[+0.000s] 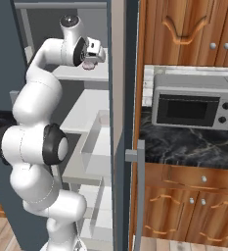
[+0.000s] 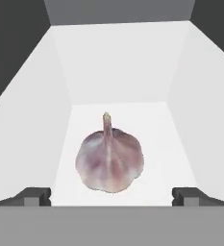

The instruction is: Retrieve the bottle and the shaker from the cabinet and place them next to the mixing bowl on the counter. Then add garlic from the fridge to the mixing bowl.

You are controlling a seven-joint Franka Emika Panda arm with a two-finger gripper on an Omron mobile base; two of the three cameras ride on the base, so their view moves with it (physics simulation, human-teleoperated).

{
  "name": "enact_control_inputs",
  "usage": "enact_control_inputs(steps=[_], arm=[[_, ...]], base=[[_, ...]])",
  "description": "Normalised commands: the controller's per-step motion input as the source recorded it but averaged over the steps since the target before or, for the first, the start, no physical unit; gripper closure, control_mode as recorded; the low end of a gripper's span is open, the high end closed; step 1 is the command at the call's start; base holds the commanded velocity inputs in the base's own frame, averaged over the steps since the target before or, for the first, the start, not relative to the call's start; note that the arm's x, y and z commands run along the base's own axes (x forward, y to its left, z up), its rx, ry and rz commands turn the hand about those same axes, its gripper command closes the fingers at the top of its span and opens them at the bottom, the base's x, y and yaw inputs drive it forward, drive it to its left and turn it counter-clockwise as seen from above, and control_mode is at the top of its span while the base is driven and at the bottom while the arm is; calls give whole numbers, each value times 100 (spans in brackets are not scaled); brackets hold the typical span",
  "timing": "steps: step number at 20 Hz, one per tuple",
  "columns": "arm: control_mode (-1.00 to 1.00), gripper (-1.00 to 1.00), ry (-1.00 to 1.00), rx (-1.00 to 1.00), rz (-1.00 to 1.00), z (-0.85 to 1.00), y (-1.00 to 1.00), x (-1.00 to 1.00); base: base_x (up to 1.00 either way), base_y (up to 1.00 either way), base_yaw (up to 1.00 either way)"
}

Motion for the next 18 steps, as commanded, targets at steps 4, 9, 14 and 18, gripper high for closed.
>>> enact_control_inputs(steps=[4, 9, 14, 18], arm=[[-100, -100, 2, 0, 0, -22, 0, 36], [-100, -100, 11, 0, 0, 0, 0, 51], [-100, -100, 5, 0, 0, 0, 0, 13], [-100, -100, 0, 0, 0, -8, 0, 3]], base=[[0, 0, 0], [0, 0, 0], [0, 0, 0], [0, 0, 0]])
